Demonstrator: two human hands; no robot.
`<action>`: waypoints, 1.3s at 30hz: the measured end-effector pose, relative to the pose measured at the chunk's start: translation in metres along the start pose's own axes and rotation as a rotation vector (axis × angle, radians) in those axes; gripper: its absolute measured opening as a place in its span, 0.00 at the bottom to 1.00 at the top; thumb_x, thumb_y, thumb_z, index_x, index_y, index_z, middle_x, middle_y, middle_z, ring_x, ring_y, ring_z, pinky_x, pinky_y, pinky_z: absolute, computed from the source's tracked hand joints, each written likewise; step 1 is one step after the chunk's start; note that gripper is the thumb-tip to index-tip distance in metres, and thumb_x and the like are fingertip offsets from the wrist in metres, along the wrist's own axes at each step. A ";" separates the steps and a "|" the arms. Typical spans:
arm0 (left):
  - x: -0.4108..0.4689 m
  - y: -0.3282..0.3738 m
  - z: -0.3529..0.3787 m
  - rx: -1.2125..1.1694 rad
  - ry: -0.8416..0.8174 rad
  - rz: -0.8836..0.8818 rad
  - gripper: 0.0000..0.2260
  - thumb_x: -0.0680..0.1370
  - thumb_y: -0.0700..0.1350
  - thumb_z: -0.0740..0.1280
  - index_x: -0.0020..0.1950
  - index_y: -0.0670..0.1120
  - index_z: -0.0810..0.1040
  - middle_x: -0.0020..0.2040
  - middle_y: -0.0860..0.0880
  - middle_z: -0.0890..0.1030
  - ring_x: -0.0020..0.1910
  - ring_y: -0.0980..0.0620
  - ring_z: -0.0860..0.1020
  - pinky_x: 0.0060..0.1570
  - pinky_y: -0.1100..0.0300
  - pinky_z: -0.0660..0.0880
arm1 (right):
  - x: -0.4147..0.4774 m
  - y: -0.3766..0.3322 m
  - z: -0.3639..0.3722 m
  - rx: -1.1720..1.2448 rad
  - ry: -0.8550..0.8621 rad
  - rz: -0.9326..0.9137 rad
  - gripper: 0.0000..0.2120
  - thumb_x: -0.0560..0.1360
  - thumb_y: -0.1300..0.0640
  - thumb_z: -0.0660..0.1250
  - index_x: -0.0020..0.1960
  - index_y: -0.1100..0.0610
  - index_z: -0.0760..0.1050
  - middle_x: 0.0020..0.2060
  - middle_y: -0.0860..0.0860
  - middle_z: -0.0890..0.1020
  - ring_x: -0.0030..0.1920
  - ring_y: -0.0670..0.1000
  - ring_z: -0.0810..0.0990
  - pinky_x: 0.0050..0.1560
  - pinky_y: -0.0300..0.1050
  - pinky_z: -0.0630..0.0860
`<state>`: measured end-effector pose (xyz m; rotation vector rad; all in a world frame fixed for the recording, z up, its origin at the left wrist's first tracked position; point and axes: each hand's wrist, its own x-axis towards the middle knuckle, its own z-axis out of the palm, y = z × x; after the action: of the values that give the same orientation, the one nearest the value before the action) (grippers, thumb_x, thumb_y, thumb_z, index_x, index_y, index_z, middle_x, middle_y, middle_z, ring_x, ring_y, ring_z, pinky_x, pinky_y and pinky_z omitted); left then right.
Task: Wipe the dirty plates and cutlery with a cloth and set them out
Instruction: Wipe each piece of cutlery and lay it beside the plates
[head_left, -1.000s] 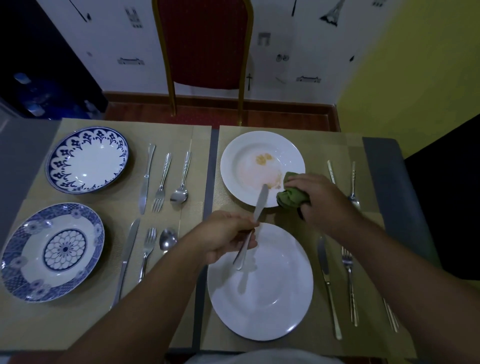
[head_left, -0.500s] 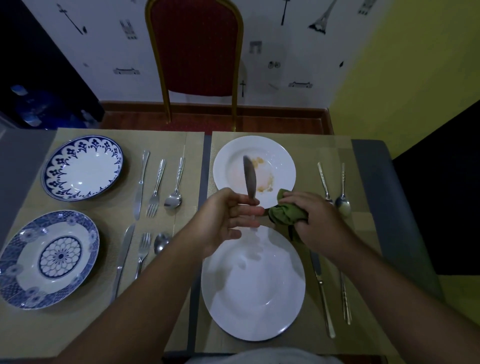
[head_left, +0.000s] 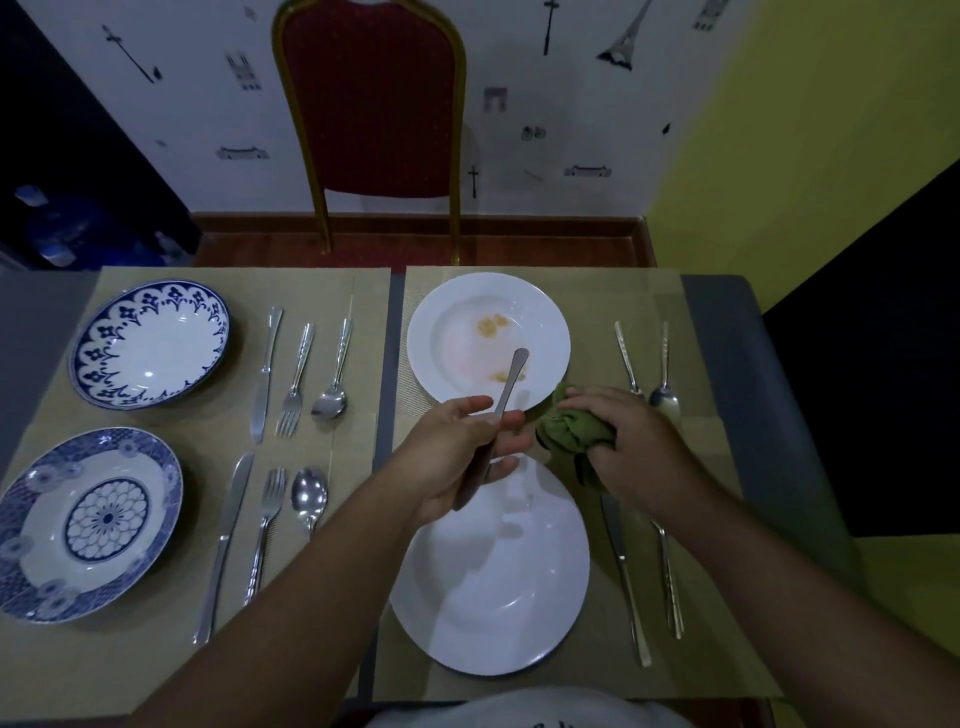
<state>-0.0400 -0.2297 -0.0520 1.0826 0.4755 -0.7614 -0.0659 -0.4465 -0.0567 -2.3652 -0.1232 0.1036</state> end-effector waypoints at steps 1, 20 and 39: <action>-0.001 -0.001 0.001 0.018 -0.009 -0.011 0.14 0.82 0.35 0.64 0.68 0.43 0.72 0.52 0.44 0.86 0.43 0.49 0.85 0.33 0.60 0.78 | -0.001 0.002 0.000 -0.005 -0.002 0.013 0.30 0.62 0.74 0.61 0.60 0.56 0.80 0.62 0.47 0.77 0.61 0.35 0.68 0.62 0.21 0.57; 0.048 -0.033 0.051 0.209 0.068 -0.038 0.11 0.77 0.34 0.72 0.58 0.40 0.83 0.51 0.42 0.87 0.47 0.46 0.85 0.47 0.56 0.84 | -0.028 0.053 -0.039 -0.008 0.037 0.046 0.30 0.61 0.75 0.62 0.59 0.57 0.81 0.62 0.49 0.79 0.65 0.47 0.73 0.68 0.33 0.62; 0.146 -0.070 0.117 0.400 0.426 0.053 0.05 0.74 0.38 0.76 0.46 0.47 0.85 0.40 0.40 0.86 0.27 0.51 0.79 0.32 0.58 0.75 | -0.032 0.139 -0.075 0.058 -0.002 0.104 0.31 0.60 0.68 0.61 0.60 0.49 0.80 0.62 0.44 0.77 0.65 0.43 0.72 0.69 0.37 0.64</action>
<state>0.0016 -0.4011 -0.1460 1.6396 0.6679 -0.5899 -0.0810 -0.6012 -0.0988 -2.3132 0.0023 0.1579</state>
